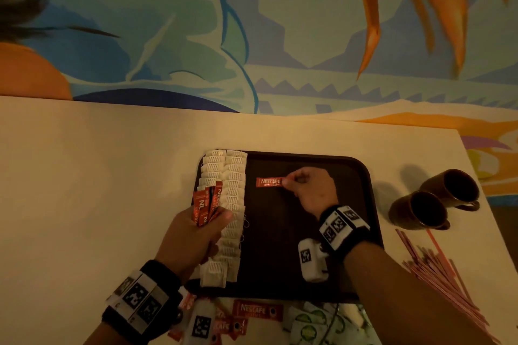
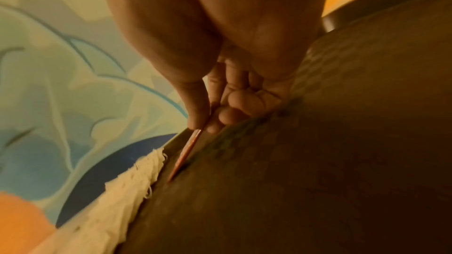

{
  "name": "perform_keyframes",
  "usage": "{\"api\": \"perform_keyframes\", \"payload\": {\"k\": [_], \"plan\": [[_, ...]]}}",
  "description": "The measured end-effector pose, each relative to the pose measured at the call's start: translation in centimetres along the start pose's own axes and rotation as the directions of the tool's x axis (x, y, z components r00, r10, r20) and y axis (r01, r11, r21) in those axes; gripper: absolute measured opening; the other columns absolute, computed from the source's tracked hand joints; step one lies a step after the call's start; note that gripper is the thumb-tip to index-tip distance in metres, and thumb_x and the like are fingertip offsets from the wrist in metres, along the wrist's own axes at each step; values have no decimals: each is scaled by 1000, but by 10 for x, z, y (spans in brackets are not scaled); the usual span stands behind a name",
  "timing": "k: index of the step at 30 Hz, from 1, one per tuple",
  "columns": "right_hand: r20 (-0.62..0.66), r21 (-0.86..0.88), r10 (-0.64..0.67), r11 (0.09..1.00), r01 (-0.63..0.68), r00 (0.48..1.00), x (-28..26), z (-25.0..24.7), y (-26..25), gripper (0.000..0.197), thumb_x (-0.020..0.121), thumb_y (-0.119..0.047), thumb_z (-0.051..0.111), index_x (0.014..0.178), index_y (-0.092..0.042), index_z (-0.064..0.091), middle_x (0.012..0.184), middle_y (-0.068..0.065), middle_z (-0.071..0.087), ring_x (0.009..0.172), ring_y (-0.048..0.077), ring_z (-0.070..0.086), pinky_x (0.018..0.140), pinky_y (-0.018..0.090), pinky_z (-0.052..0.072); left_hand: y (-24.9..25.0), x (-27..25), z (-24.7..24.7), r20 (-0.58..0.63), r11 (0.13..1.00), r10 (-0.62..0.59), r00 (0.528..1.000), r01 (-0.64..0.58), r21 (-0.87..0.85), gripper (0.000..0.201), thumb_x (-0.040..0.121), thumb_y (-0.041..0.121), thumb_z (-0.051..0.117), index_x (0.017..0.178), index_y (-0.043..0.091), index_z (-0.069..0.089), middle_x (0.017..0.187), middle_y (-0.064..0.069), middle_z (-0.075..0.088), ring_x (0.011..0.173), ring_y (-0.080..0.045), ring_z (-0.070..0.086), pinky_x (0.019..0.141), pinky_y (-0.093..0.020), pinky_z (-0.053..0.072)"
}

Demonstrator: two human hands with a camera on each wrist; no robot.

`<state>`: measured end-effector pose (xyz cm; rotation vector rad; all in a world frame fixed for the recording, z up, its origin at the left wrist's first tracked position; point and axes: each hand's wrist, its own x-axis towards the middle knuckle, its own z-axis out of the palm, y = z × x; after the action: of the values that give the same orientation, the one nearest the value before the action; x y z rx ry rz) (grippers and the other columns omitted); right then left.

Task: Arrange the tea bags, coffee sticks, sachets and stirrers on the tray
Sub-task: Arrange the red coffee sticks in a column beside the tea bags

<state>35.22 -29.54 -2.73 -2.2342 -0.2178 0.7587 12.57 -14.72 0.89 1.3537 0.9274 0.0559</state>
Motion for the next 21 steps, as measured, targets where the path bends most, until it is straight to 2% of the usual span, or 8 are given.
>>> {"api": "perform_keyframes", "payload": {"k": [2,4,7,9,11,12,15,21], "plan": [[-14,-128,-3,992,1,1000,13,8,-10,25,87,-38,80,104,-22,73,99,-3,68,98,16,66,85,29,52,-4,-3,-7,-17,1000,-12,1000,12,-1,28,89,31,75,95,5,69,60,-2,48,54,-20,42,59,-37,43],[-45,-274,-34,962,20,998,16,13,-19,38,90,-40,76,117,-17,65,112,3,62,106,22,62,91,35,53,-5,-6,-14,-19,1000,-17,1000,17,-9,20,88,32,76,86,13,72,60,-2,48,53,-20,43,59,-37,42],[-61,-479,-258,855,198,964,5,16,-26,33,94,-32,70,123,-17,65,126,5,54,121,25,52,100,38,50,-7,-7,-22,-20,999,-33,999,33,-35,18,86,32,77,82,15,71,59,-2,49,52,-19,44,60,-37,42],[116,-536,-375,756,376,920,-3,20,-25,32,96,-24,66,128,-21,66,132,1,53,127,21,47,105,34,46,-7,-6,-26,-11,998,-47,999,47,-42,21,86,31,78,82,13,70,59,-1,49,52,-18,43,60,-38,42],[316,-567,-388,655,500,866,-7,25,-21,42,97,-19,61,138,-24,61,139,-3,48,132,18,41,108,32,43,-6,-4,-26,2,997,-51,999,51,-53,20,86,29,78,85,11,70,59,0,48,52,-17,42,59,-37,42],[365,-582,-384,616,530,848,-7,27,-19,46,96,-16,59,142,-25,58,141,-5,46,134,18,39,107,32,45,-5,-3,-25,6,997,-50,999,50,-57,19,87,27,78,88,9,70,59,0,48,53,-17,42,57,-36,42],[381,-624,-382,566,538,842,-3,28,-18,55,93,-12,59,147,-24,52,145,-5,41,134,20,36,104,37,50,-3,-3,-25,19,997,-46,999,47,-59,17,88,23,77,91,8,70,61,-1,48,53,-16,42,55,-34,43],[372,-631,-372,570,525,851,6,38,-26,65,95,-15,59,156,-19,37,150,1,32,135,22,31,108,36,46,0,-4,-27,44,993,-72,996,76,-90,14,89,16,76,97,6,70,61,-1,47,52,-15,41,51,-31,42]]}}
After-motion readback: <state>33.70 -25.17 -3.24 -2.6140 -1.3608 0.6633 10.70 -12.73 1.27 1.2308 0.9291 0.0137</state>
